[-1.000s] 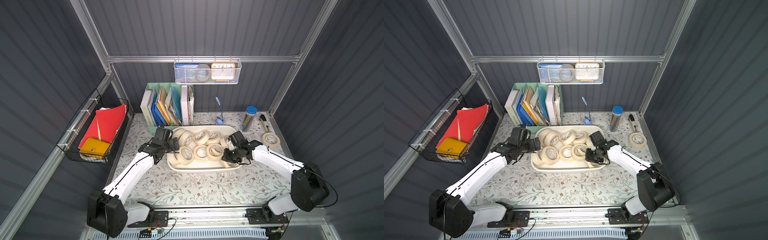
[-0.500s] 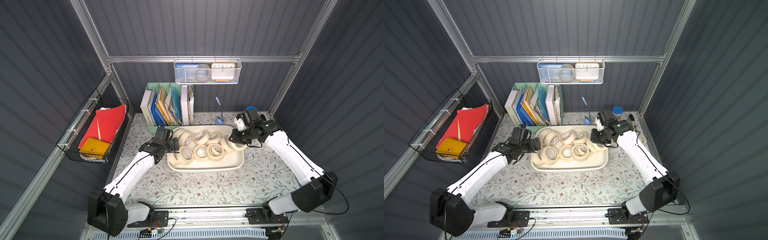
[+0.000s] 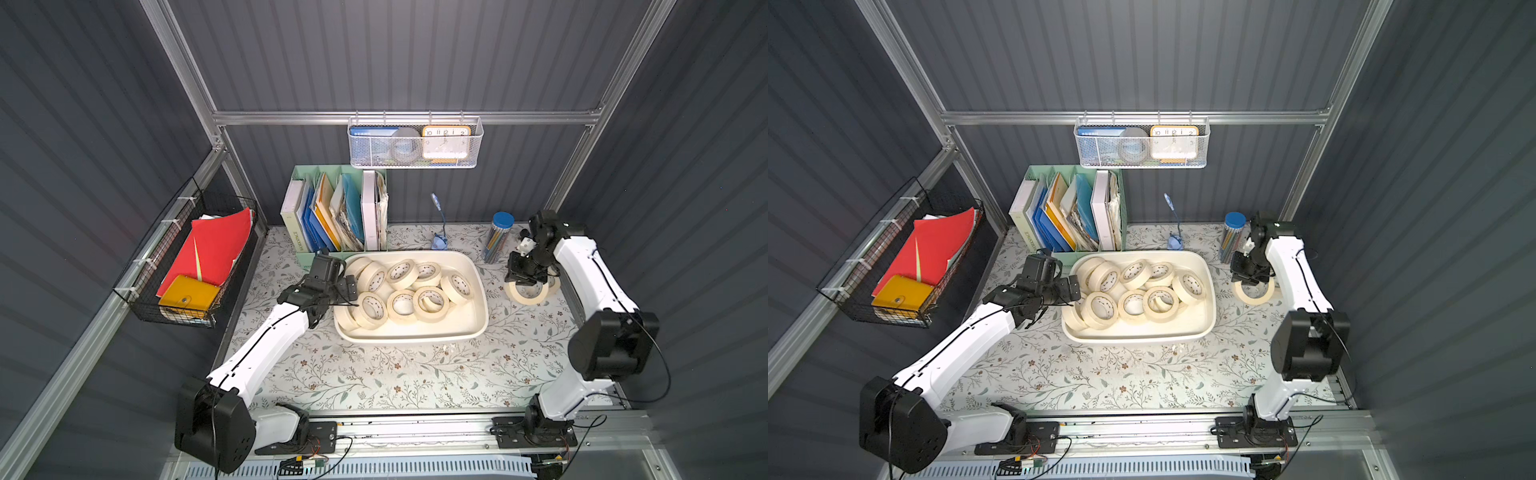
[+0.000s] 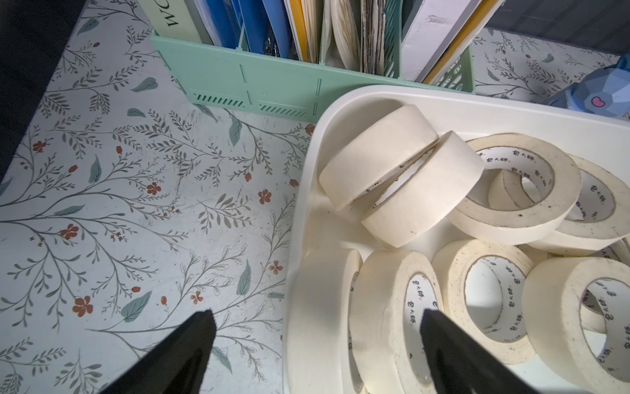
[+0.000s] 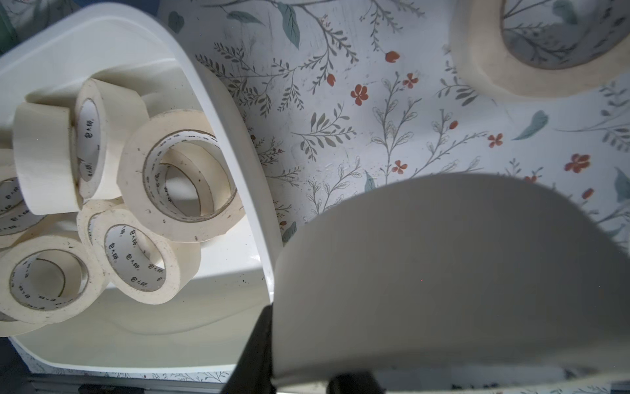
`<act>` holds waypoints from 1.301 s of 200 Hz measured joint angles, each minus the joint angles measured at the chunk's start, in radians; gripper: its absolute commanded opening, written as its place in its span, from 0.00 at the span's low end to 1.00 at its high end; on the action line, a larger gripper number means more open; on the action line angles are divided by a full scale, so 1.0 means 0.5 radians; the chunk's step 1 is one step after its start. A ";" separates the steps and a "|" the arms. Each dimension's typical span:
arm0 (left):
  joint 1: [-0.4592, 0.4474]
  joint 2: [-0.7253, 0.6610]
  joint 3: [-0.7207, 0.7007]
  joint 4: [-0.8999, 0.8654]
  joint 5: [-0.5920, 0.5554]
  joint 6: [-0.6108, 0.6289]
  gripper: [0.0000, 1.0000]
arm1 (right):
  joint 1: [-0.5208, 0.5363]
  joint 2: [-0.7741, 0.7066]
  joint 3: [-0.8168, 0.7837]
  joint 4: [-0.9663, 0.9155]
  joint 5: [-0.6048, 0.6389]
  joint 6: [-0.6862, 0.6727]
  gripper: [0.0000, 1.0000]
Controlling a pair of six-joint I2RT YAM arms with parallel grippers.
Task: Take out the art tape in the storage box
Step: Place the art tape at the center of the board.
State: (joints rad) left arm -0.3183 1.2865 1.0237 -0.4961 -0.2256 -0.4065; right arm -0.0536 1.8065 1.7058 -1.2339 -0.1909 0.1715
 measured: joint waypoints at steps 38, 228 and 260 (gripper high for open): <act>0.000 -0.053 -0.034 -0.006 -0.037 0.000 1.00 | -0.004 0.431 0.276 -0.078 -0.021 -0.063 0.00; 0.000 -0.121 -0.079 -0.018 -0.089 -0.001 1.00 | -0.007 1.080 0.734 0.036 0.173 -0.082 0.00; 0.000 -0.121 -0.079 -0.018 -0.089 -0.001 1.00 | -0.007 1.081 0.734 0.053 0.172 -0.108 0.26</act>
State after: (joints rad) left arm -0.3183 1.2259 0.9840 -0.5049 -0.2699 -0.4068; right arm -0.0570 2.3470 2.0727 -1.2072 -0.1051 0.1177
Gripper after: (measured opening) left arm 0.999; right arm 0.238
